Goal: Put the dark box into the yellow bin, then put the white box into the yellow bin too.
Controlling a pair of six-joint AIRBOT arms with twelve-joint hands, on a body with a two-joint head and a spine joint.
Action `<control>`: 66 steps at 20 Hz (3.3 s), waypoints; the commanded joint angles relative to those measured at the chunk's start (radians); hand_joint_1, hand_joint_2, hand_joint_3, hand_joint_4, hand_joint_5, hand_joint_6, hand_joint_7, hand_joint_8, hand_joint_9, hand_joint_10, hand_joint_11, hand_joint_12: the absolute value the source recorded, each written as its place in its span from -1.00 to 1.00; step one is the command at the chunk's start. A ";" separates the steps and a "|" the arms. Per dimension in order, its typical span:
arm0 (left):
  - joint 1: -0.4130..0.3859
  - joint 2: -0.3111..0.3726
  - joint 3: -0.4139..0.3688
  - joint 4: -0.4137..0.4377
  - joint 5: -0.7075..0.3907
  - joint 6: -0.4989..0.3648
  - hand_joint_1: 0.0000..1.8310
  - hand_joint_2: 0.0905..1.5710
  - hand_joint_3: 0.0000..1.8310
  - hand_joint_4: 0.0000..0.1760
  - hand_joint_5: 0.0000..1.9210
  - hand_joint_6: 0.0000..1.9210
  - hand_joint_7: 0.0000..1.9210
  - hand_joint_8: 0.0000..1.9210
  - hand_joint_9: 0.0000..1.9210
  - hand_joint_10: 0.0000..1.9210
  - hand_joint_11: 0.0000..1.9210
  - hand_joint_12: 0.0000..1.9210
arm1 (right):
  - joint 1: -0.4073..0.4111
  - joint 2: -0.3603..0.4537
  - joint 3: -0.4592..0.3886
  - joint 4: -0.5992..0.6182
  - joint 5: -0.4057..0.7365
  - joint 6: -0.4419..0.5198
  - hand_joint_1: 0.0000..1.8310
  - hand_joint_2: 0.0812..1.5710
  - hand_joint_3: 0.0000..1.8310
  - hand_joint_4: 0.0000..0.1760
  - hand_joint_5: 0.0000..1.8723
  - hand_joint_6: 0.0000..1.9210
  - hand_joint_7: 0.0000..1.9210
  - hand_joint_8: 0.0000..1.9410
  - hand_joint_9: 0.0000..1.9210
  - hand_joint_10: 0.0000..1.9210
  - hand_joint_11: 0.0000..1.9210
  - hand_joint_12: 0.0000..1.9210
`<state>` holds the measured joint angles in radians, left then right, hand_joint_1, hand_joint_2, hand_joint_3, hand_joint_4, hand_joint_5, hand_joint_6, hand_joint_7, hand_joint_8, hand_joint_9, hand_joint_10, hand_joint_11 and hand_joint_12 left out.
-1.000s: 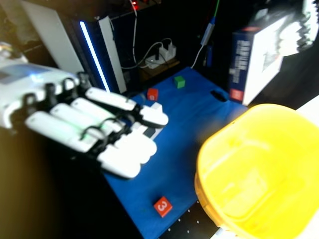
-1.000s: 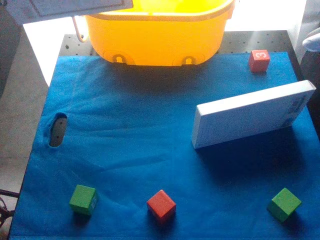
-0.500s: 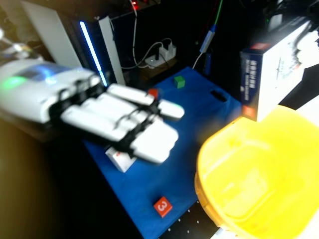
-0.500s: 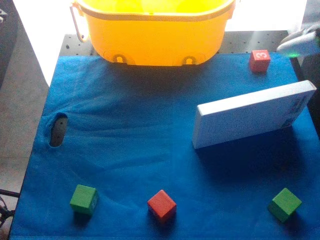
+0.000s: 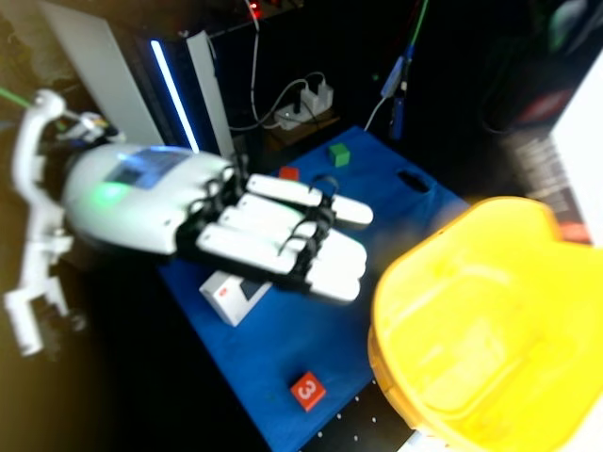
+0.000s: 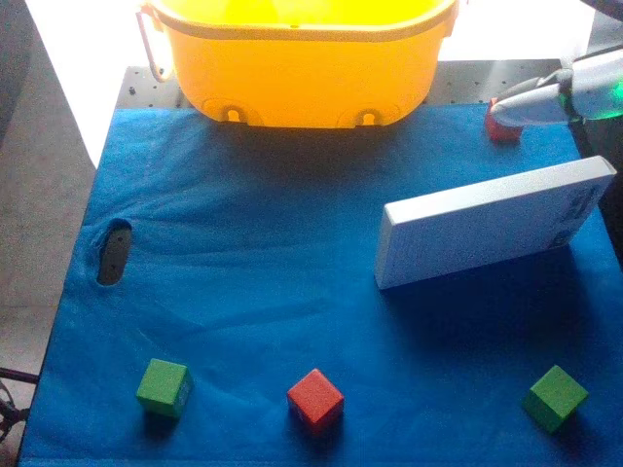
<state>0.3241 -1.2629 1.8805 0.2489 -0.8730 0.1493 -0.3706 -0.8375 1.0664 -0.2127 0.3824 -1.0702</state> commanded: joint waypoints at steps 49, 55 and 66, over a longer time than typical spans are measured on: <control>0.150 0.000 0.007 -0.108 -0.118 -0.117 0.24 0.00 -1.00 -1.00 -0.59 -0.99 -0.56 -1.00 -0.54 -1.00 -0.55 -0.99 | -0.203 0.026 -0.105 0.156 0.183 0.001 -0.46 -0.13 -1.00 0.37 -1.00 -1.00 -0.76 -1.00 -0.77 -0.99 -0.75 -0.95; 0.150 0.034 -0.040 -0.160 -0.168 -0.093 0.27 0.19 -0.99 -1.00 -0.53 -0.99 -0.56 -1.00 -0.55 -1.00 -0.52 -0.98 | -0.249 -0.024 -0.081 0.179 0.183 0.000 -0.33 -0.20 -1.00 0.19 -0.96 -0.99 -0.76 -0.99 -0.79 -1.00 -0.81 -0.98; 0.173 0.100 -0.139 -0.193 -0.277 -0.053 0.03 0.13 -0.98 -0.08 -0.61 -0.99 -0.61 -1.00 -0.51 -1.00 -0.66 -0.45 | -0.306 -0.072 -0.048 0.232 0.183 0.000 -0.31 -0.19 -1.00 0.02 -0.87 -0.99 -0.68 -1.00 -0.70 -0.99 -0.71 -0.95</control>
<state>0.5049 -1.1610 1.7294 0.1020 -1.0416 0.1055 -0.6849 -0.9127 1.0157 0.0093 0.4480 -1.0714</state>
